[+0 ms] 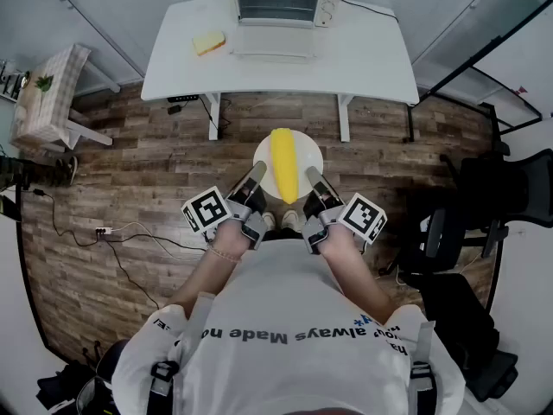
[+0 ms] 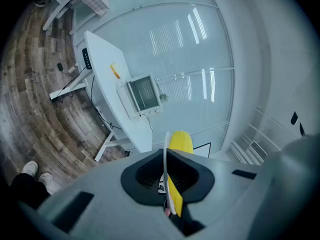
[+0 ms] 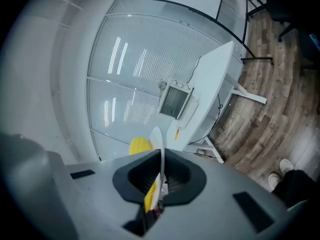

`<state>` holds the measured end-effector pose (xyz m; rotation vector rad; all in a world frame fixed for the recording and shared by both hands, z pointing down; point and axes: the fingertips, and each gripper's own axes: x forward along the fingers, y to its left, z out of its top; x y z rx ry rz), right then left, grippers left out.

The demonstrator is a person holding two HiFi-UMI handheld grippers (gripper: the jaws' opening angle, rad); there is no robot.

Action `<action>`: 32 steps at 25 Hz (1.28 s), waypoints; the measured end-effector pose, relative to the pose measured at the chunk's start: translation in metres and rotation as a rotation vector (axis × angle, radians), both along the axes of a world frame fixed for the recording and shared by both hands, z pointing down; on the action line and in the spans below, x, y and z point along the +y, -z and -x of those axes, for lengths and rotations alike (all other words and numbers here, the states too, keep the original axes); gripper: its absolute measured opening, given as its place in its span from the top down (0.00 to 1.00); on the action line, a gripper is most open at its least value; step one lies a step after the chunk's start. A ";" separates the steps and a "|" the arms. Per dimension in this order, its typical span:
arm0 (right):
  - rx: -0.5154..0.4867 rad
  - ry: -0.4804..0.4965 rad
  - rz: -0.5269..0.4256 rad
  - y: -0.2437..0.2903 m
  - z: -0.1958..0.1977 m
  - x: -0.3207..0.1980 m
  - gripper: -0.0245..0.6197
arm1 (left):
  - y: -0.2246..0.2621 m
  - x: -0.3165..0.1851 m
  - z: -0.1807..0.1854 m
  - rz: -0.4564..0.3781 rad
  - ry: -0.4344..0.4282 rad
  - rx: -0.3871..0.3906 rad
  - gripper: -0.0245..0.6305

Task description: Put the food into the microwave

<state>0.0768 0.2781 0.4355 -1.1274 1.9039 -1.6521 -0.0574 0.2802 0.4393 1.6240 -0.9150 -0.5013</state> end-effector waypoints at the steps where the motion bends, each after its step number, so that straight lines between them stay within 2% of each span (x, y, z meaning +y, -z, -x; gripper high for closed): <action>1: 0.002 -0.001 0.000 0.000 0.001 0.000 0.93 | 0.008 -0.003 -0.003 -0.007 -0.002 0.011 0.94; 6: 0.004 0.001 0.000 0.001 0.009 -0.003 0.93 | 0.024 -0.011 -0.006 -0.039 -0.008 0.066 0.94; 10: 0.023 -0.001 -0.003 0.002 0.021 -0.005 0.93 | 0.012 -0.009 0.015 -0.008 -0.014 -0.024 0.94; 11: 0.027 -0.004 -0.006 0.002 0.024 -0.005 0.93 | 0.011 -0.009 0.018 -0.005 -0.015 -0.027 0.94; 14: 0.024 -0.011 -0.005 0.000 0.033 -0.005 0.93 | 0.024 -0.013 0.016 -0.044 -0.019 0.086 0.94; 15: 0.022 -0.012 -0.003 -0.001 0.036 -0.004 0.93 | 0.022 -0.012 0.020 -0.038 -0.021 0.073 0.94; 19: 0.023 -0.013 0.003 -0.006 0.046 -0.009 0.93 | 0.001 -0.014 0.044 0.013 -0.031 -0.071 0.94; 20: 0.022 -0.015 0.005 -0.007 0.048 -0.011 0.93 | 0.000 -0.016 0.046 0.016 -0.033 -0.084 0.94; 24: 0.016 -0.024 0.010 -0.009 0.049 -0.022 0.93 | 0.005 -0.029 0.040 0.008 -0.037 -0.005 0.94; 28: 0.016 -0.034 0.012 -0.011 0.047 -0.041 0.93 | 0.001 -0.048 0.041 0.011 -0.045 -0.039 0.94; 32: 0.005 -0.041 0.020 -0.013 0.042 -0.062 0.93 | 0.003 -0.070 0.033 0.009 -0.042 -0.009 0.94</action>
